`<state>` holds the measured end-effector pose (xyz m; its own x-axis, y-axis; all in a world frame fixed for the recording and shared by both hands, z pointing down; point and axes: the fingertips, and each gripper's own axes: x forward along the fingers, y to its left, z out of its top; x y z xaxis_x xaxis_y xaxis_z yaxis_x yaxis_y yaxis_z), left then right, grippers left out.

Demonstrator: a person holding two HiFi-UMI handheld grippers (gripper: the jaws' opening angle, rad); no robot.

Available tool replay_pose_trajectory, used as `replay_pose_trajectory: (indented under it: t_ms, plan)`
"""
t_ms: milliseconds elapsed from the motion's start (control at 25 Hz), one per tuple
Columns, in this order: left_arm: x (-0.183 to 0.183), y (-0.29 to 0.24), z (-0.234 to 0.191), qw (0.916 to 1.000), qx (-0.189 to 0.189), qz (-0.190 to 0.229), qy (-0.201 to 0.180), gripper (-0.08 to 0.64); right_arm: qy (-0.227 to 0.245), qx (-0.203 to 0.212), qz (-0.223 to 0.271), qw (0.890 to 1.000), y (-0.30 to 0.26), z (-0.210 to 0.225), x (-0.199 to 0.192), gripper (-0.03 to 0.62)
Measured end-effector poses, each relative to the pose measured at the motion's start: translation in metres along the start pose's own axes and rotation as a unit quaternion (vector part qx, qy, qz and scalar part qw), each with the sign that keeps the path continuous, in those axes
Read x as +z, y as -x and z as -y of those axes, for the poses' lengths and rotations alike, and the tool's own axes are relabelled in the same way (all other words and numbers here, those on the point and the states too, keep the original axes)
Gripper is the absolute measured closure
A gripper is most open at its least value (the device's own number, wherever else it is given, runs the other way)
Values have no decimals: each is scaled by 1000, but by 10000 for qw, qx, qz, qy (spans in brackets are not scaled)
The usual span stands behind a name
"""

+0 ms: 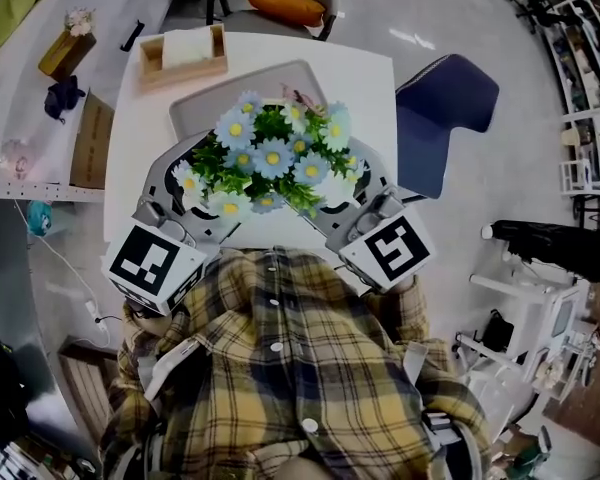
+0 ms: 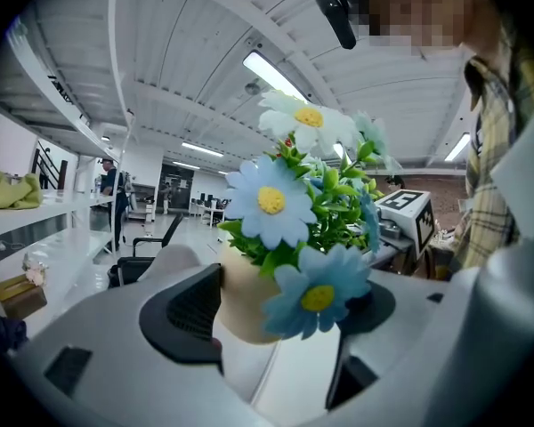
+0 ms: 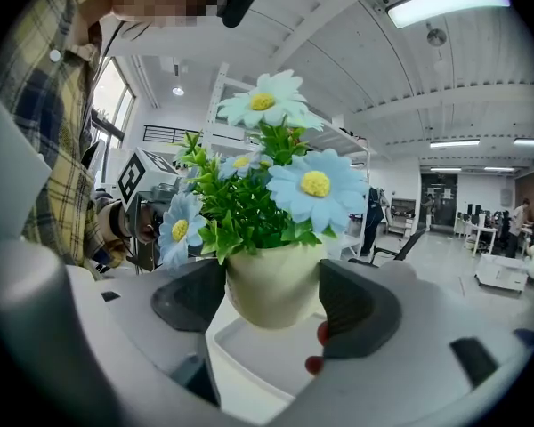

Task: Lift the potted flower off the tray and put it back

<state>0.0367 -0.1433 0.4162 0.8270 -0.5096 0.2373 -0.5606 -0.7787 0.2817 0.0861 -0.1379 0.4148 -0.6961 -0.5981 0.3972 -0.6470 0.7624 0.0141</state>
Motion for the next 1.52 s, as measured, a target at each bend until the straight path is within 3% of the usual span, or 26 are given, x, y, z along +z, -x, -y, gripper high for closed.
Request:
replay_pose_trajectory:
  t_ms: [680, 1520]
  plan:
    - [2, 4, 1, 9998, 189, 32, 93, 198, -73, 132, 107, 9998, 0, -2, 4, 268]
    - [6, 2, 1, 9998, 162, 127, 87, 198, -40, 63, 162, 9998, 1, 0, 8, 268]
